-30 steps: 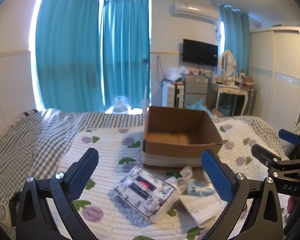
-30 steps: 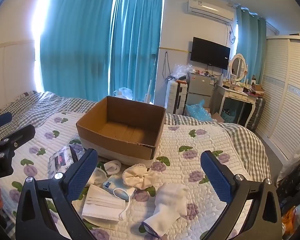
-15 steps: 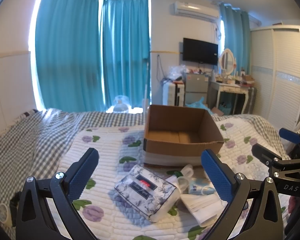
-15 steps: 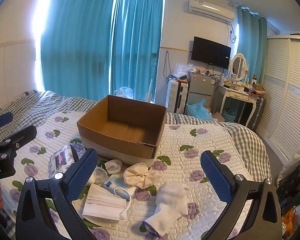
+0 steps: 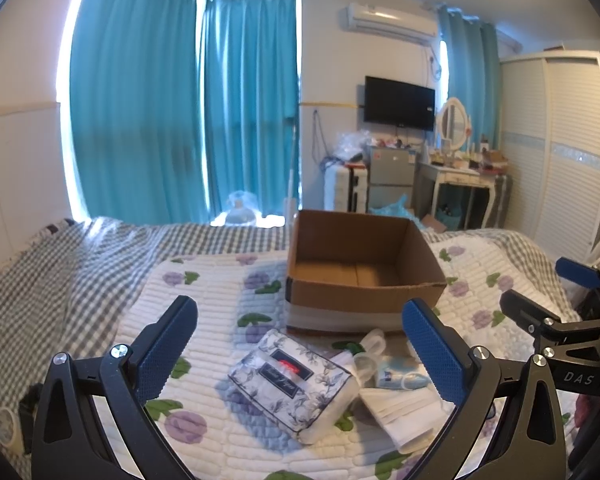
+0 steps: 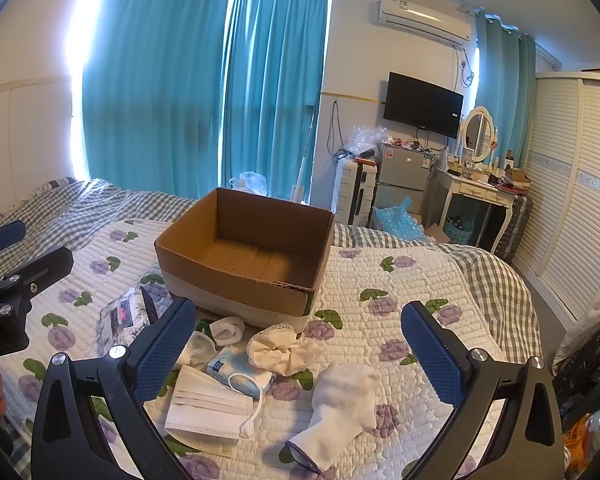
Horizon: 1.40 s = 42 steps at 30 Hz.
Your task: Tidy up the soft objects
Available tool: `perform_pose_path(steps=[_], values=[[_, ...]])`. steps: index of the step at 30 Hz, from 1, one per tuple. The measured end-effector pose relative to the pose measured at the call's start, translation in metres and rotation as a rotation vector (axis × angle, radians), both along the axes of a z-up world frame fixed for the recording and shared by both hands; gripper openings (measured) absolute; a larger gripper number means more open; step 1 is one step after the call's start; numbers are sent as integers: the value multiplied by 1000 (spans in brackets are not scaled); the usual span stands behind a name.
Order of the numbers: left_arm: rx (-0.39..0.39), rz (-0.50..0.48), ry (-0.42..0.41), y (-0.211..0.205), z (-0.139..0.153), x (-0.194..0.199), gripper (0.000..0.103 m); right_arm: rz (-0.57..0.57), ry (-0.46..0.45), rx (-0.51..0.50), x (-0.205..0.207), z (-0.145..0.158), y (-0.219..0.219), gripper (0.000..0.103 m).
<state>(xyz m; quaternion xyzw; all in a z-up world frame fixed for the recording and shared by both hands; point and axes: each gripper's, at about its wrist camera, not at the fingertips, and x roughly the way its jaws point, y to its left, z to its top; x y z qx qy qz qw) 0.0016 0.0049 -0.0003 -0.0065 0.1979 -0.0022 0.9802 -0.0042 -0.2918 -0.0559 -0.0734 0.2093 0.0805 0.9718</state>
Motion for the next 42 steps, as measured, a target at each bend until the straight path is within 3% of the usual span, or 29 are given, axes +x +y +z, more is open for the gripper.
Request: perform_pose_path(steps=[42], values=[[2, -6, -16, -2, 6, -3, 103, 9, 5, -9, -2, 0, 2, 103]])
